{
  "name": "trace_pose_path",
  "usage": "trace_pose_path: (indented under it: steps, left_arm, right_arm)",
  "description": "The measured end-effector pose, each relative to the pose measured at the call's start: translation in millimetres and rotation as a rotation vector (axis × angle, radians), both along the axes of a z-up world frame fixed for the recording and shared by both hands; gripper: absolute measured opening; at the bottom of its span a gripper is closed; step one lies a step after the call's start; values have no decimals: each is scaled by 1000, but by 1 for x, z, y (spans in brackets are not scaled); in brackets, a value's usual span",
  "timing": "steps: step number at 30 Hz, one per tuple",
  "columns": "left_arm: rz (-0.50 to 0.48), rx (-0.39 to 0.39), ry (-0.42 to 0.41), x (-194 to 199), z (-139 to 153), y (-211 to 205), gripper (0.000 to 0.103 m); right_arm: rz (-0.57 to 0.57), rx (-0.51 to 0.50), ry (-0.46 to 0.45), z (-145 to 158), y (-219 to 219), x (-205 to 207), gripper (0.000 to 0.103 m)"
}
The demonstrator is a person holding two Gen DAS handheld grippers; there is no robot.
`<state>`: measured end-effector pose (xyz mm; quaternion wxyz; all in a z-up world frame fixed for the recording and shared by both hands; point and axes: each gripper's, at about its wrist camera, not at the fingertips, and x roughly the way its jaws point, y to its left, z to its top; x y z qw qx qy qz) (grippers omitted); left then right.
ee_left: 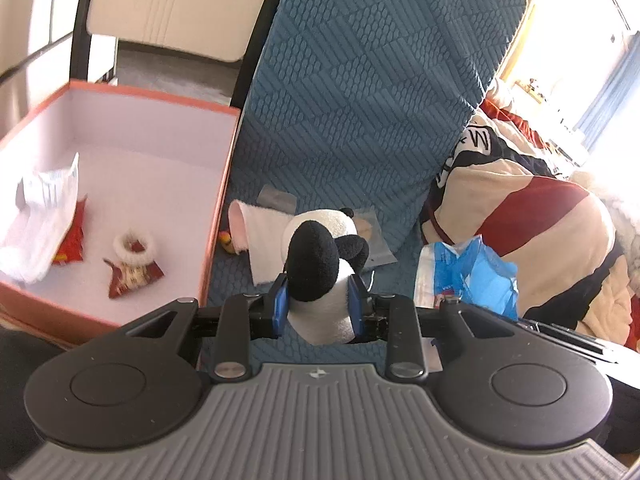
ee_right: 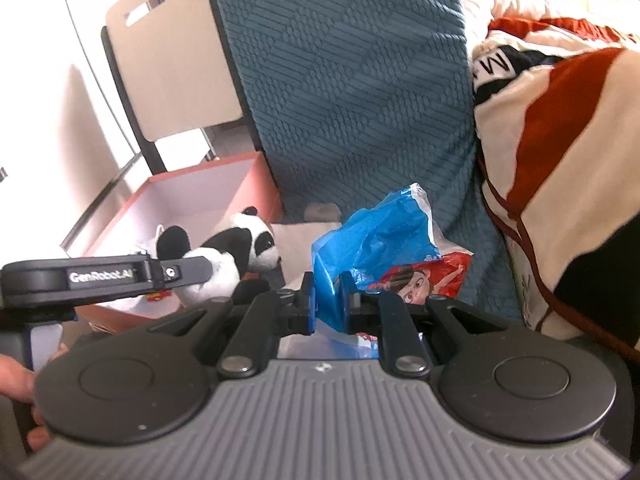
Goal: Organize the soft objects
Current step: 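Carry the panda with the left tool while the right tool carries the blue bag over the pink box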
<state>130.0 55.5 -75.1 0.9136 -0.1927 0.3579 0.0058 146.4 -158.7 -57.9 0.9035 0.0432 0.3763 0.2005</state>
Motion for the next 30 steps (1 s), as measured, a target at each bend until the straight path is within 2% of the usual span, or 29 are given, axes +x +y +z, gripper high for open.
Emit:
trace_pose_path:
  steps: [3,11,18,24,30]
  left_arm:
    - [7,-22,-10,0,10,11,34]
    - [30,27,-46,-15,38,50,35]
    - [158,41,-56,-45,55,109,35]
    - [213,43,-60,-70,60,147,35]
    - [234,22,-35,-77,51,179,35]
  right_arm:
    - [14,4,-8,8,8,0,15]
    - [58,27,-20,29,40,-3,15]
    - [171,47,-44,46,100,-4,15]
    - [281,58,-56,58,143,-11,15]
    - [323,48,-26,54,172,-13,15]
